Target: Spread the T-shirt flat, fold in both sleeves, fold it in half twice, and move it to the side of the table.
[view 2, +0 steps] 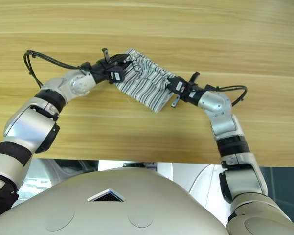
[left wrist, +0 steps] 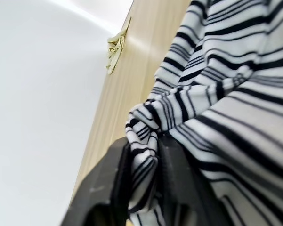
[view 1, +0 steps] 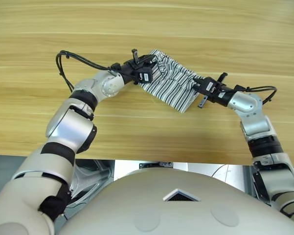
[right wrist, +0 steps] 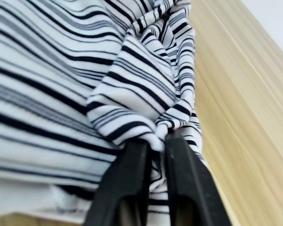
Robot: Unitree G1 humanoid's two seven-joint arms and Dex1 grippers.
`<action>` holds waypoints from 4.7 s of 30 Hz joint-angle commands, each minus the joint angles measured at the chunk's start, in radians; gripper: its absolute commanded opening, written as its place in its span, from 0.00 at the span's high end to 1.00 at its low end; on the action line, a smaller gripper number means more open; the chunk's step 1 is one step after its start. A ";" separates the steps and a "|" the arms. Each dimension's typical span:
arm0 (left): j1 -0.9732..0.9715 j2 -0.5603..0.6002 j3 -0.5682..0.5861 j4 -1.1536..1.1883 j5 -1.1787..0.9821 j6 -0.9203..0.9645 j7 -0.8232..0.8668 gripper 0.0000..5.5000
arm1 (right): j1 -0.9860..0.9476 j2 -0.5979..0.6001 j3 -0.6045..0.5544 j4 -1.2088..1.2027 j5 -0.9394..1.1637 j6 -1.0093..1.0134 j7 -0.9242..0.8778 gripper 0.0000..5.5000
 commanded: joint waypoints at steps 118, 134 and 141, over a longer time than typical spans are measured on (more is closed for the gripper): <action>0.260 0.091 0.299 -0.579 -0.425 -0.226 -0.903 1.00 | -0.019 -0.074 0.207 -0.296 -0.346 -0.040 0.095 1.00; 0.250 0.131 0.237 -0.566 -0.421 -0.213 -0.816 1.00 | -0.124 -0.038 0.174 -0.327 -0.346 0.038 0.056 1.00; 0.255 0.140 0.220 -0.566 -0.412 -0.213 -0.790 1.00 | -0.156 -0.016 0.222 -0.222 -0.420 0.027 0.002 1.00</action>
